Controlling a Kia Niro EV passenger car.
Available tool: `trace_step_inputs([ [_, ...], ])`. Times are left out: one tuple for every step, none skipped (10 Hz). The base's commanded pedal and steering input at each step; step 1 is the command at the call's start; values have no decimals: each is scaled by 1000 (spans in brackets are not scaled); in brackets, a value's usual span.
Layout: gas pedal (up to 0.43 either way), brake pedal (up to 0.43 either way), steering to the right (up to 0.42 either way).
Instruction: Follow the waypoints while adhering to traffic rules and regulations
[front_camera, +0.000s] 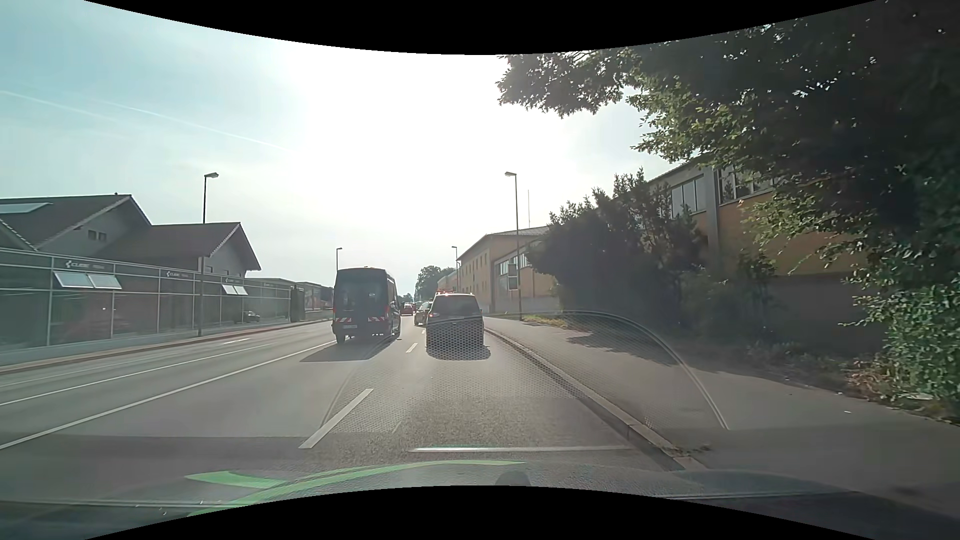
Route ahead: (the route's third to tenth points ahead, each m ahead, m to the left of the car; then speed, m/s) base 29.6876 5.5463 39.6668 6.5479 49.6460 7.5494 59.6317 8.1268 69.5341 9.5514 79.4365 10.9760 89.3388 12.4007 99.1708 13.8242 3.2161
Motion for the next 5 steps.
trace_step_inputs([
  [0, 0, -11],
  [0, 0, -13],
  [0, 0, -15],
  [79, 0, -16],
  [87, 0, -18],
])
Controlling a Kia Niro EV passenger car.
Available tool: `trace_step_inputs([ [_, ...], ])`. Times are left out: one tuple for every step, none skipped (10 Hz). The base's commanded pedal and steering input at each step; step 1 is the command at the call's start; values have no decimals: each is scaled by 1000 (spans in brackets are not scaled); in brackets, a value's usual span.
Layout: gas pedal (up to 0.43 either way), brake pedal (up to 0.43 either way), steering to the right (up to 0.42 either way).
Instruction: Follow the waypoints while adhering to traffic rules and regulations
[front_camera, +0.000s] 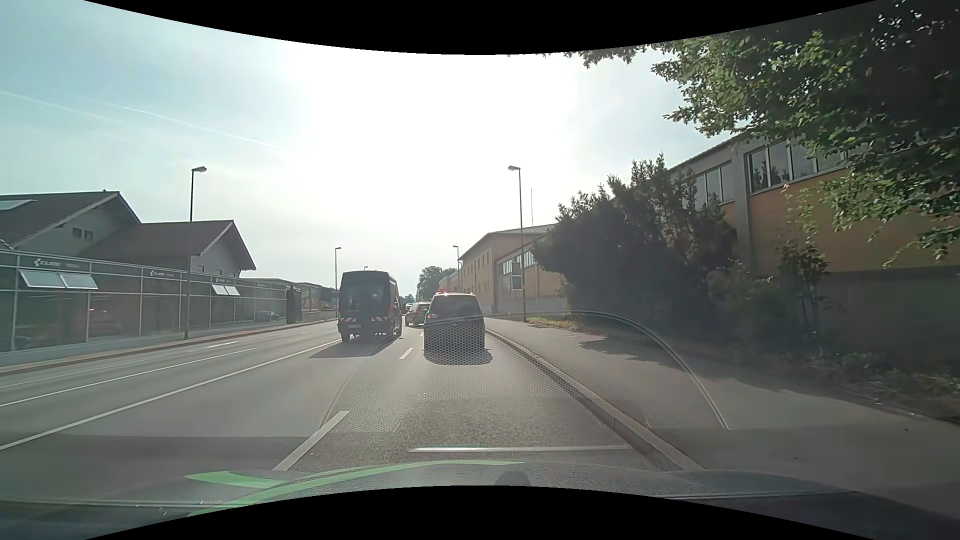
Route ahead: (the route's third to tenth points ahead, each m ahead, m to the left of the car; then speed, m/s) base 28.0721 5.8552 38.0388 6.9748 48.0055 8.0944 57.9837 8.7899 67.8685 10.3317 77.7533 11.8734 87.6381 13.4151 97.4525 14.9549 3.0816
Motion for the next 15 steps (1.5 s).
trace_step_inputs([
  [98, 0, -18],
  [110, 0, -18],
  [299, 0, -18],
  [319, 0, -20],
  [319, 0, -23],
  [319, 0, -24],
  [299, 0, -26],
  [299, 0, -29],
  [268, 0, -34],
  [248, 0, -38],
  [220, 0, -39],
  [189, 0, -43],
  [150, 0, -45],
  [150, 0, -48],
  [157, 0, -52],
])
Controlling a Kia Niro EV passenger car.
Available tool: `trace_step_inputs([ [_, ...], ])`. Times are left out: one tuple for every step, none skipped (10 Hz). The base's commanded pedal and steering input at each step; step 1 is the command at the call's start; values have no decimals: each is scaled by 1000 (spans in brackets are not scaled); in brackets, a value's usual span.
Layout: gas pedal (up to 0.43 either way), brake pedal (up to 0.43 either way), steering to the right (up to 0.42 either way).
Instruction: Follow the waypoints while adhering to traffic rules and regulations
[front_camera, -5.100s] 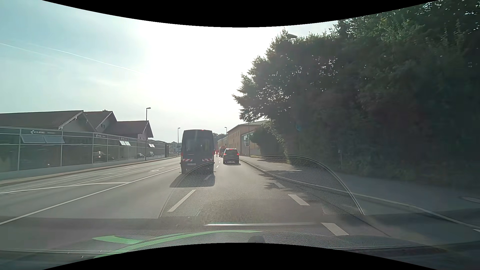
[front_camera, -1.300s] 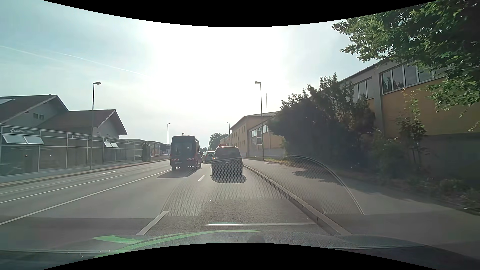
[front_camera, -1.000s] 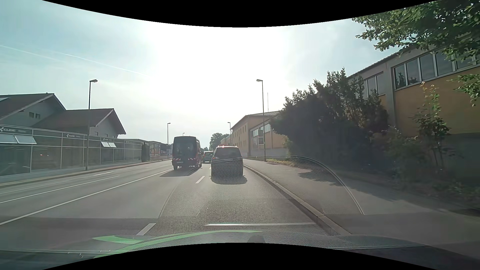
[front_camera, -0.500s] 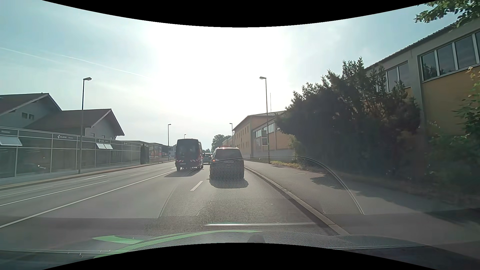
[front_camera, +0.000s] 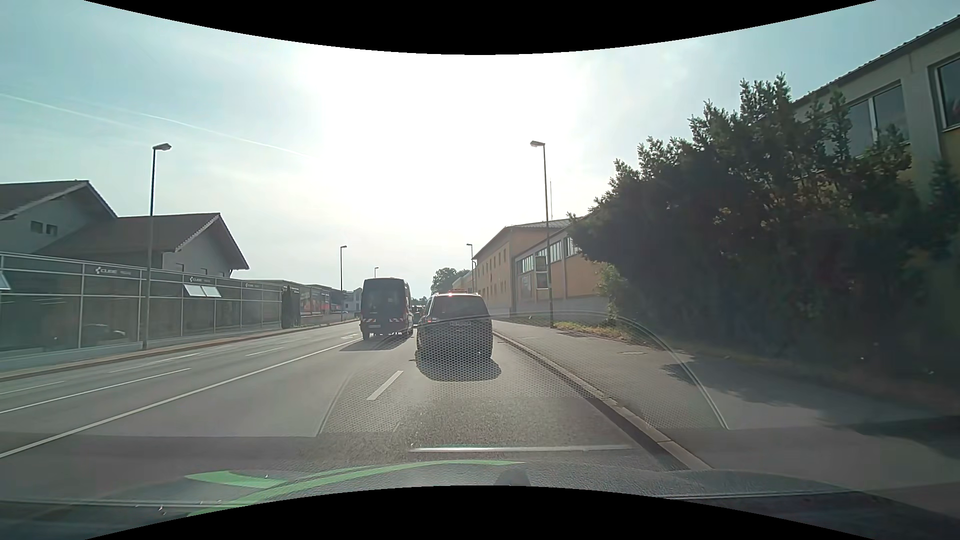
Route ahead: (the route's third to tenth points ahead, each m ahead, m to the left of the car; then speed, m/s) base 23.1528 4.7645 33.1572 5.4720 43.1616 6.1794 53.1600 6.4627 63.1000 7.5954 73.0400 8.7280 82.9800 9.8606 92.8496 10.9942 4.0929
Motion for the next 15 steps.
trace_step_inputs([
  [157, 0, -53],
  [157, 0, -54],
  [157, 0, -61],
  [157, 0, -70],
  [130, 0, -74],
  [138, 0, -74],
  [248, 0, -74],
  [260, 0, -74],
  [260, 0, -74],
  [260, 0, -70],
  [248, 0, -69],
  [248, 0, -67],
  [248, 0, -67],
  [248, 0, -65],
  [248, 0, -56],
])
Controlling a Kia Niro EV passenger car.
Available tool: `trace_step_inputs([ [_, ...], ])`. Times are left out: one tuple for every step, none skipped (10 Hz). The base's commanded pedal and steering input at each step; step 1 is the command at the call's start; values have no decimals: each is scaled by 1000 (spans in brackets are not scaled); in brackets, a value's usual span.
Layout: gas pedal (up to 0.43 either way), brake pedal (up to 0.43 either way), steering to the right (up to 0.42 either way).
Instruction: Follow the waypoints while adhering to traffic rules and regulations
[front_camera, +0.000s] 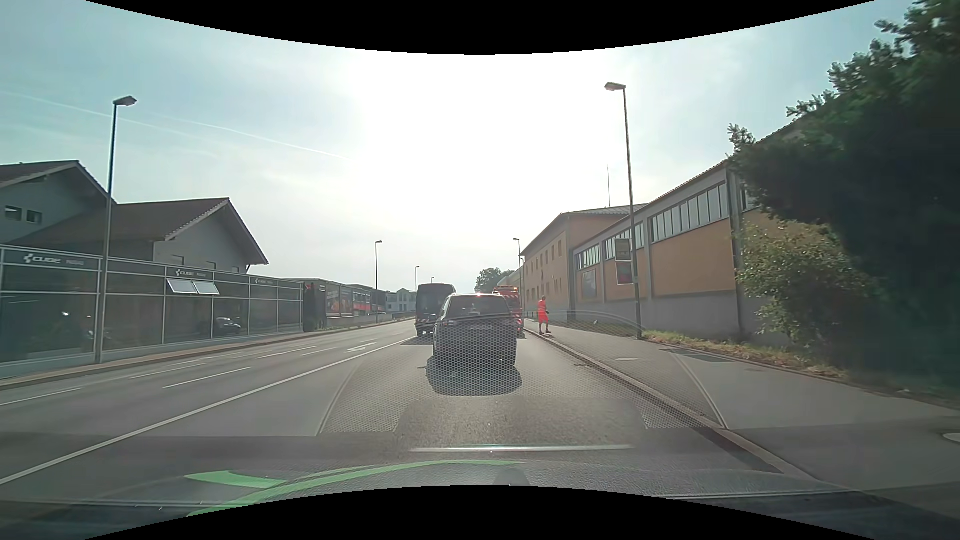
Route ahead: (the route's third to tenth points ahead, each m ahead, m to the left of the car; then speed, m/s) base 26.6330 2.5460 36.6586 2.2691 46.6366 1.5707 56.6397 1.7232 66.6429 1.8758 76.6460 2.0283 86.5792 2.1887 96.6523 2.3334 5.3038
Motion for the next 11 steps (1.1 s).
trace_step_inputs([
  [248, 0, -53],
  [248, 0, -49],
  [240, 0, -47],
  [209, 0, -47],
  [177, 0, -48],
  [169, 0, -48],
  [169, 0, -48],
  [169, 0, -47],
  [138, 0, -46],
  [138, 0, -46],
  [138, 0, -45],
])
